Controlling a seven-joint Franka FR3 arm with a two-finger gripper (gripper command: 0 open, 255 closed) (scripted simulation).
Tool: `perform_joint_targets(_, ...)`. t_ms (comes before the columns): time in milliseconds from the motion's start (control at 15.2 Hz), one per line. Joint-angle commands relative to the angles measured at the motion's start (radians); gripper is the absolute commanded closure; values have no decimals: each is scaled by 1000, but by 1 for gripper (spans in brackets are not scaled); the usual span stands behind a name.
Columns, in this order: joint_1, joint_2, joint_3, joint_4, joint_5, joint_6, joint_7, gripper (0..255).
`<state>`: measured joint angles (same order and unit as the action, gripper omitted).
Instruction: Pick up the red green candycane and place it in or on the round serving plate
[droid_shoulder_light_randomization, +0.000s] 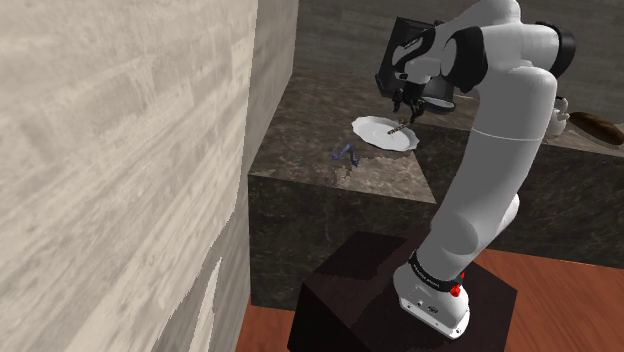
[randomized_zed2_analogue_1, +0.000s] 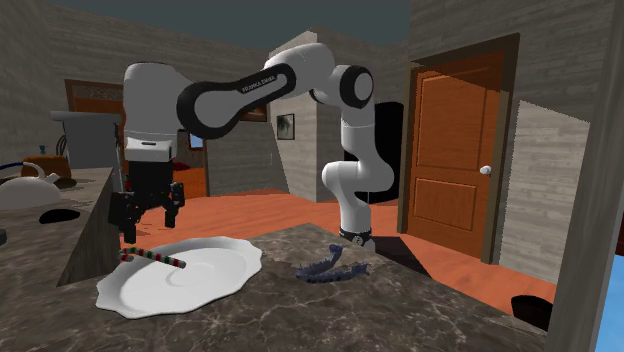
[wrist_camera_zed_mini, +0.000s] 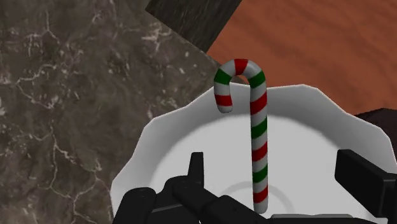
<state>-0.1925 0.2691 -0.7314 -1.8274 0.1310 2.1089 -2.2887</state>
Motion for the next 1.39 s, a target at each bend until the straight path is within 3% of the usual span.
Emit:
perform_joint_targets(0,-21,32,10,7,-3,65,-93,0)
perform_joint_targets(462,-49,94,32,-22,47,143,-125,0)
perform_joint_targets(990,-49,94,32,-22,47,143,-125,0)
perform_joint_targets(1056,-49,94,32,-22,47,143,-125,255)
perform_joint_targets(1320,-49,94,32,-22,47,143,-125,255)
